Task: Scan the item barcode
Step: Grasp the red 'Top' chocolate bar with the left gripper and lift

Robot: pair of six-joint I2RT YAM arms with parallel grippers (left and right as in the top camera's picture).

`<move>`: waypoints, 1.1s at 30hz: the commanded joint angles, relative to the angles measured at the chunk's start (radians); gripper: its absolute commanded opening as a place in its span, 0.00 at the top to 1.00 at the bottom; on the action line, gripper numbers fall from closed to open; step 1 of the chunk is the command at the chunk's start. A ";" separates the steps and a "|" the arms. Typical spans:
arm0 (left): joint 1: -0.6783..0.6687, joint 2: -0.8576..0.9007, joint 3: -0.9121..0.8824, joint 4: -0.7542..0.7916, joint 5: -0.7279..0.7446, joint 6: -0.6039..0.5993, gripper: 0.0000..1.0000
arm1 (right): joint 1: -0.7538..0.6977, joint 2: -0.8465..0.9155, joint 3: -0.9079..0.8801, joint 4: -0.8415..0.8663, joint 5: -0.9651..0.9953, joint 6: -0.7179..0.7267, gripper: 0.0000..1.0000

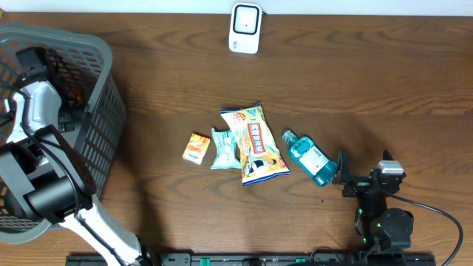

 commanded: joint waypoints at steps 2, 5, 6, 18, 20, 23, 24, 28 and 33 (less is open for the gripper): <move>0.002 0.015 0.007 0.023 -0.007 -0.016 0.02 | -0.003 0.000 -0.002 -0.003 -0.002 -0.009 0.01; 0.002 0.024 0.007 0.045 -0.006 -0.016 0.02 | -0.003 0.000 -0.002 -0.003 -0.002 -0.009 0.01; 0.002 0.031 0.007 0.054 -0.006 -0.016 0.02 | -0.003 0.000 -0.002 -0.003 -0.002 -0.009 0.01; 0.002 0.071 0.007 0.032 -0.006 0.070 0.81 | -0.003 0.000 -0.002 -0.003 -0.002 -0.009 0.01; 0.002 0.070 0.007 0.004 -0.006 0.108 0.93 | -0.003 0.000 -0.002 -0.003 -0.002 -0.009 0.01; 0.002 0.055 0.007 -0.060 -0.006 0.117 0.93 | -0.003 0.000 -0.002 -0.003 -0.002 -0.009 0.01; 0.002 0.041 0.007 -0.082 -0.006 0.117 0.93 | -0.003 0.000 -0.002 -0.003 -0.002 -0.009 0.01; 0.002 -0.089 0.008 -0.147 -0.006 0.163 0.93 | -0.003 0.000 -0.002 -0.003 -0.002 -0.009 0.01; 0.004 -0.309 0.008 -0.148 -0.006 0.215 0.93 | -0.003 0.000 -0.002 -0.003 -0.002 -0.009 0.01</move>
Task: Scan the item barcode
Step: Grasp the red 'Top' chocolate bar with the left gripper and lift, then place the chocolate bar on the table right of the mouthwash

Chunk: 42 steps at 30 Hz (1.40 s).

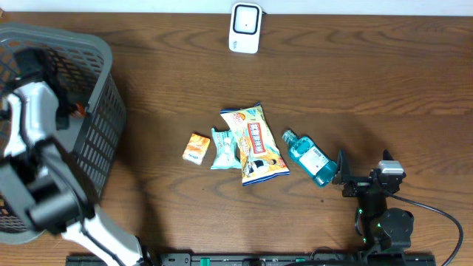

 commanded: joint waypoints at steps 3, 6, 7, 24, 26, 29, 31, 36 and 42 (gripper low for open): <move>0.003 -0.338 0.016 -0.002 -0.002 0.058 0.93 | -0.003 0.000 -0.002 -0.003 -0.002 -0.009 0.01; 0.003 -0.476 0.016 -0.002 0.121 0.058 0.93 | -0.003 0.000 -0.002 -0.003 -0.002 -0.009 0.01; 0.002 -0.513 0.016 -0.002 0.183 0.066 0.93 | -0.003 0.000 -0.002 -0.003 -0.002 -0.009 0.01; -0.746 -0.643 0.015 0.024 0.488 0.566 0.93 | -0.003 0.000 -0.002 -0.003 -0.002 -0.009 0.01; -0.838 -0.588 0.015 0.048 0.476 0.599 0.93 | -0.003 0.000 -0.002 -0.003 -0.002 -0.009 0.01; -0.940 -0.492 0.015 0.102 0.478 0.595 0.93 | -0.003 0.000 -0.002 -0.003 -0.002 -0.009 0.01; -0.997 -0.421 0.015 0.157 0.477 0.595 0.93 | -0.003 0.000 -0.002 -0.003 -0.002 -0.009 0.01; -1.107 -0.241 0.015 0.303 0.477 0.532 0.93 | -0.003 0.000 -0.002 -0.003 -0.002 -0.009 0.01; -1.184 -0.043 0.015 0.458 0.477 0.385 0.93 | -0.003 0.000 -0.002 -0.003 -0.002 -0.009 0.01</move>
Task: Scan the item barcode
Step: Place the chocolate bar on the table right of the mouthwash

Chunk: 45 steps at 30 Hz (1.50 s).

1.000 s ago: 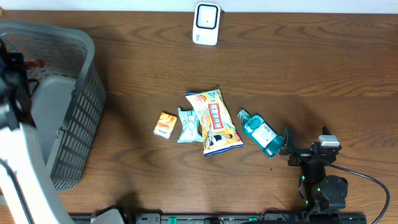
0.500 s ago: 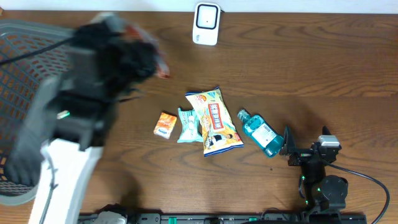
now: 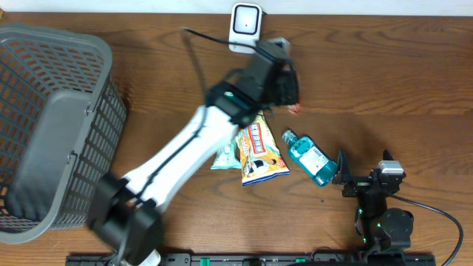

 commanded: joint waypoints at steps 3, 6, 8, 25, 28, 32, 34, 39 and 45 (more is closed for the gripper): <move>-0.039 0.149 0.009 0.112 -0.003 -0.174 0.92 | -0.003 0.000 -0.002 -0.003 -0.002 -0.009 0.01; -0.049 0.216 0.009 0.174 -0.003 -0.249 0.93 | -0.003 0.000 -0.002 -0.003 -0.002 -0.009 0.01; -0.055 0.255 0.009 0.201 -0.002 -0.295 0.93 | -0.003 0.000 -0.002 -0.003 -0.002 -0.009 0.01; -0.053 0.269 0.009 0.104 0.031 -0.138 0.21 | -0.003 0.000 -0.002 -0.003 -0.002 -0.009 0.01; -0.032 0.212 0.009 0.061 0.027 -0.009 0.15 | -0.003 0.000 -0.002 -0.003 -0.002 -0.009 0.01; 0.029 0.080 0.009 0.024 -0.011 0.174 0.07 | -0.003 0.000 -0.002 -0.003 -0.002 -0.009 0.01; 0.068 0.000 0.009 0.015 -0.060 0.226 0.04 | -0.003 0.000 -0.002 -0.003 -0.002 -0.009 0.01; 0.171 -0.219 0.009 0.013 -0.199 0.363 0.02 | -0.003 0.000 -0.002 -0.003 -0.002 -0.009 0.01; 0.272 -0.429 0.009 0.013 -0.432 0.598 0.01 | -0.003 0.000 -0.002 -0.003 -0.002 -0.009 0.01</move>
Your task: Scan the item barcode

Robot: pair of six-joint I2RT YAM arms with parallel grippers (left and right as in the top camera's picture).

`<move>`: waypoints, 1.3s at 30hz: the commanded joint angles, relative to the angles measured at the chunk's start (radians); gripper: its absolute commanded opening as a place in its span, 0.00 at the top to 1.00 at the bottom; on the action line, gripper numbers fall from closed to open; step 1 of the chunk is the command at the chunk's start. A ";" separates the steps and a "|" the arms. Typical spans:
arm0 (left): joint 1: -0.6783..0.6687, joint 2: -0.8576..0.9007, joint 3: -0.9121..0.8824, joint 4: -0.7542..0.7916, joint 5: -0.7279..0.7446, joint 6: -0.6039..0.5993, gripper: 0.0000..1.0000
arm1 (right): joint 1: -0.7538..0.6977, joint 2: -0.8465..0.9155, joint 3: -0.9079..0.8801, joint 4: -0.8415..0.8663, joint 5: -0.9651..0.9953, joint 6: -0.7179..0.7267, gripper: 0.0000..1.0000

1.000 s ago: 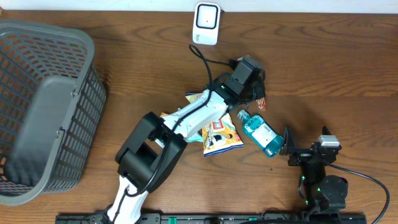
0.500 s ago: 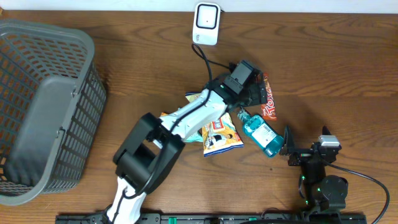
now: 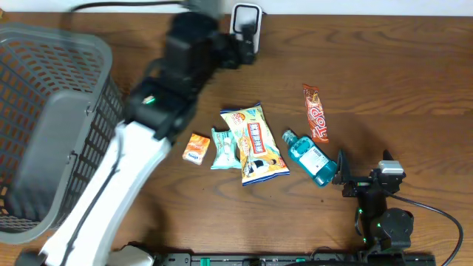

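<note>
A red snack bar (image 3: 315, 112) lies flat on the wooden table, right of centre, with nothing touching it. The white barcode scanner (image 3: 245, 26) stands at the far edge. My left gripper (image 3: 233, 50) hangs motion-blurred just in front of the scanner; its fingers look apart and hold nothing. My right gripper (image 3: 341, 171) rests low at the near right, shut and empty, its tip beside the blue mouthwash bottle (image 3: 309, 159).
A grey mesh basket (image 3: 52, 125) fills the left side. In the middle lie a chips bag (image 3: 256, 144), a teal packet (image 3: 221, 149) and a small orange box (image 3: 196, 148). My left arm (image 3: 126, 170) crosses diagonally from the near left.
The red snack bar, then at my left gripper's tips right of the scanner, now lies alone on the table. My left gripper has moved left, to just in front of the scanner.
My left arm was down inside the basket at the two oldest moments. Then it was stretched over the table right of the scanner with the red bar at its fingertips. Now the bar lies on the table and that gripper is empty. The right arm has stayed still.
</note>
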 commanded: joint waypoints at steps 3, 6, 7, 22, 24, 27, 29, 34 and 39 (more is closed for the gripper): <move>0.068 -0.124 0.010 -0.012 -0.257 0.327 0.01 | -0.003 0.000 -0.002 -0.003 -0.002 -0.009 0.01; 0.093 -0.175 0.010 -0.051 -0.301 0.347 0.01 | -0.003 0.000 -0.002 -0.003 -0.002 -0.009 0.01; 0.098 -0.193 0.010 -0.068 -0.300 0.346 0.01 | -0.003 0.000 -0.002 -0.003 -0.002 -0.009 0.01; 0.099 -0.534 -0.192 -0.068 -0.300 0.346 0.01 | -0.003 0.000 -0.002 -0.003 -0.002 -0.009 0.01; 0.100 -0.590 -0.218 -0.060 -0.300 0.346 0.01 | -0.003 0.000 -0.002 -0.003 -0.002 -0.009 0.01; 0.099 -0.658 -0.248 -0.048 -0.299 0.346 0.01 | -0.003 0.000 -0.002 -0.003 -0.002 -0.009 0.01; 0.100 -0.716 -0.264 -0.043 -0.299 0.346 0.01 | -0.003 0.000 -0.002 -0.003 -0.002 -0.009 0.01; 0.099 -0.796 -0.264 -0.020 -0.300 0.339 0.01 | -0.003 0.000 -0.002 -0.003 -0.002 -0.009 0.01; 0.099 -0.848 -0.263 -0.032 -0.346 0.339 0.01 | -0.003 0.000 -0.002 -0.003 -0.002 -0.009 0.01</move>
